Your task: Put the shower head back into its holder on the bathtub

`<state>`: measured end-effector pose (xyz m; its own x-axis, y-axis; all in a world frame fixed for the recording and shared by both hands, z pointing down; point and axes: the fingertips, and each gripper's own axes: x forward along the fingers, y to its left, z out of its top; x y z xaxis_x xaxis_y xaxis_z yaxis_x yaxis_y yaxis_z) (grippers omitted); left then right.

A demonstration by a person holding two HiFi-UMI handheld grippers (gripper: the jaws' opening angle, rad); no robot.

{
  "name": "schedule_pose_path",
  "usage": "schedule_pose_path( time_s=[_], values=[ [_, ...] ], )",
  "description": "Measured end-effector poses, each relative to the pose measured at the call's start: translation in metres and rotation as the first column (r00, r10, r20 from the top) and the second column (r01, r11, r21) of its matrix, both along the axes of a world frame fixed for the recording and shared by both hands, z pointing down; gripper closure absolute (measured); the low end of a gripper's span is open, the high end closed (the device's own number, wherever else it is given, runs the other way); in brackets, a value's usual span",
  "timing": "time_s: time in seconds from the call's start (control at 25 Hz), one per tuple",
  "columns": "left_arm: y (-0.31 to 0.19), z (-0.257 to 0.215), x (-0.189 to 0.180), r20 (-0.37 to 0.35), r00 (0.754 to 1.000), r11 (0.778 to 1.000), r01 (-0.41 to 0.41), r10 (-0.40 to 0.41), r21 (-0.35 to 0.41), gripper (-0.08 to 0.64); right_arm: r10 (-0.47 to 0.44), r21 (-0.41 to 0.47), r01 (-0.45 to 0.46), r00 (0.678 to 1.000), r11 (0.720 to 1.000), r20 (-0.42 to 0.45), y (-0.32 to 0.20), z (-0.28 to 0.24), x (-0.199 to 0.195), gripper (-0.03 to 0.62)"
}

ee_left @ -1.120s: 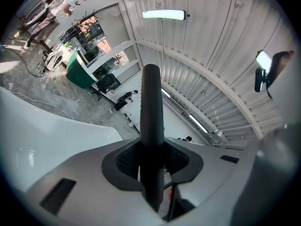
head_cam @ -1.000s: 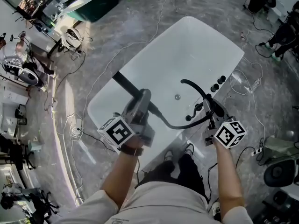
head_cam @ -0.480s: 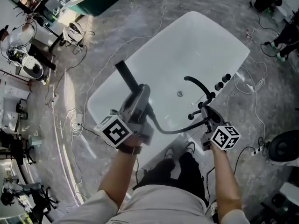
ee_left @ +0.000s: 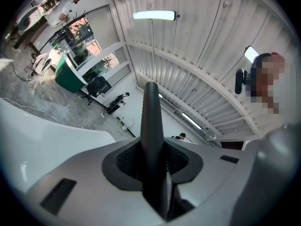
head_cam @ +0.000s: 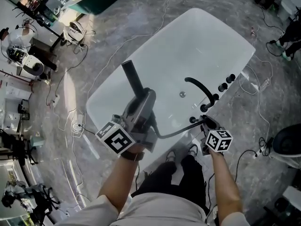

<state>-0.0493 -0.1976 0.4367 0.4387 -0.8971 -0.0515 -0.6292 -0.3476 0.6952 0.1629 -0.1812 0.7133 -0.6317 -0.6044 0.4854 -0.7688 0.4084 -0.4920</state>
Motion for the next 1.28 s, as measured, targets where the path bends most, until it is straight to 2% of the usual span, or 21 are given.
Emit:
schedule_pose_path(
  time_s=[0.28,0.6,0.8,1.0,1.28],
  values=[
    [-0.006,0.002,0.021,0.027,0.999,0.994,-0.047,0.045,0.103,0.448,-0.085,-0.053,0.079,0.989,0.995,-0.119,-0.003,0.074,-0.007,0.523],
    [-0.01,0.011,0.029,0.048,0.997,0.988,-0.07,0.064,0.138,0.448,-0.161,-0.099,0.143,0.963,0.985,-0.215,-0.002,0.142,-0.019,0.523],
    [-0.012,0.026,0.036,0.085,0.994,0.987,-0.086,0.074,0.139,0.448,-0.213,-0.111,0.188,0.93,0.976,-0.3,-0.004,0.18,-0.027,0.523],
    [-0.013,0.04,0.037,0.084,0.993,0.989,-0.088,0.078,0.12,0.448,-0.24,-0.11,0.214,0.895,0.971,-0.375,-0.004,0.196,-0.032,0.523],
    [-0.01,0.056,0.041,0.074,0.994,0.99,-0.09,0.082,0.107,0.448,-0.266,-0.125,0.235,0.866,0.964,-0.424,0.007,0.217,-0.03,0.523]
  ],
)
